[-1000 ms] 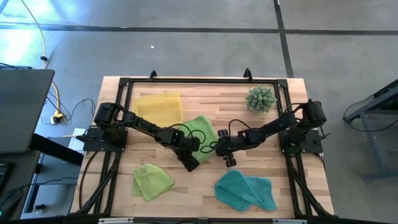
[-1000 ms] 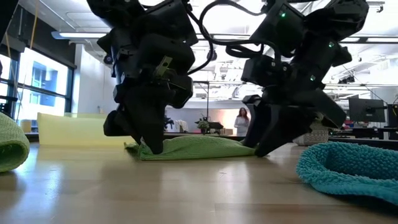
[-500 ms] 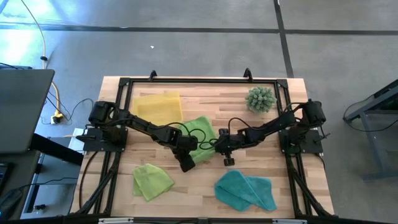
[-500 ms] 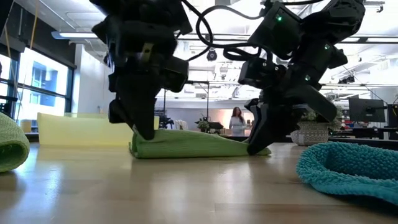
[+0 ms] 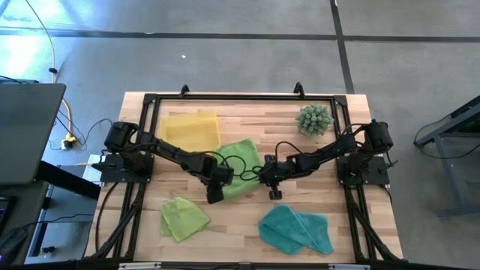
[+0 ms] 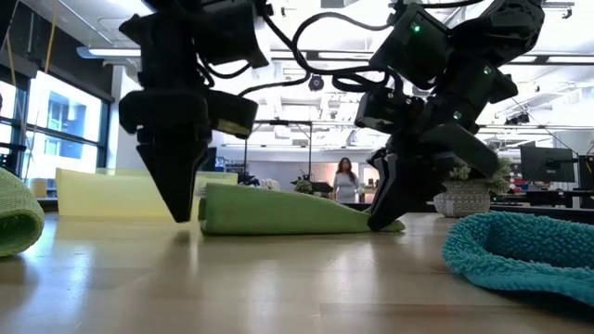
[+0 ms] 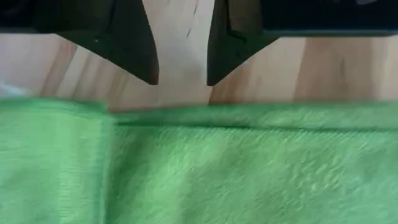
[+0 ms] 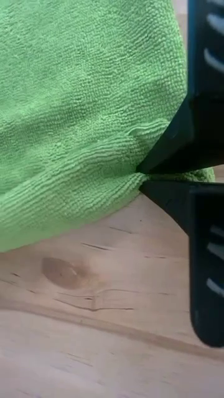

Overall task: Roll microfiber towels into tight, uniform cylinder then place into a basket
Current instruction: Roll the green microfiber towel

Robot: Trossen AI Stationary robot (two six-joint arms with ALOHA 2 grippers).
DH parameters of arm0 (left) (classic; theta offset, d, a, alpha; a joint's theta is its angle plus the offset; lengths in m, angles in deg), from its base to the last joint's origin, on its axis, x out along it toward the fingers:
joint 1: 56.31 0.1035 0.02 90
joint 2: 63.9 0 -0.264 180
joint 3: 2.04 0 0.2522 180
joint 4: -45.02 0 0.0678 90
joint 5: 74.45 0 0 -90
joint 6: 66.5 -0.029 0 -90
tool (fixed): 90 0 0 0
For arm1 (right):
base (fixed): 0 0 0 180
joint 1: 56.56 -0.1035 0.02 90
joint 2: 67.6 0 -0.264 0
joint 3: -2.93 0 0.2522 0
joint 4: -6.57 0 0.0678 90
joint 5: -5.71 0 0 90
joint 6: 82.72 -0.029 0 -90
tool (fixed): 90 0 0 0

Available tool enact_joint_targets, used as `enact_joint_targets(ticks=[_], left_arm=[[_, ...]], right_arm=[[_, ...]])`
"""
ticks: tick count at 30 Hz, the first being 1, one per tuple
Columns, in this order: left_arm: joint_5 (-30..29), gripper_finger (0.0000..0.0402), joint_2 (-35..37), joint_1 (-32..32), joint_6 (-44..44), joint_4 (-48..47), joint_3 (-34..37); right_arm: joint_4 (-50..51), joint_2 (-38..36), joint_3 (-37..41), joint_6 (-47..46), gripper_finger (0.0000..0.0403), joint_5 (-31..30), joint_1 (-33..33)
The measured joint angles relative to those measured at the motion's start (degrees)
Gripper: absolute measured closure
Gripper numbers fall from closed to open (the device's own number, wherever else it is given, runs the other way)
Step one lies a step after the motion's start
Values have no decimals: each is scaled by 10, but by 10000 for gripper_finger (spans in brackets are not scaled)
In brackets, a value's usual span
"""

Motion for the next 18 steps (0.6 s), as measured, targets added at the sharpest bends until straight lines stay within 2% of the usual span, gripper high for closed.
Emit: enact_joint_targets(ticks=[3, 7, 11, 14, 18], left_arm=[[14, 274, 11, -6, 15, -44, -19], [31, 280, 29, -37, 30, -45, -40], [18, 282, 33, -74, 31, 11, -65], [-16, 279, 27, -98, 8, 101, -70], [-23, 262, 20, -114, 8, 139, -68]], right_arm=[[0, 0, 0, -10, 396, 1, 0], [-2, 0, 0, -10, 395, 3, 2], [-6, 1, 1, -10, 395, 10, 7], [-12, 1, 2, -10, 395, 13, 12], [-14, 2, 2, -10, 395, 12, 13]])
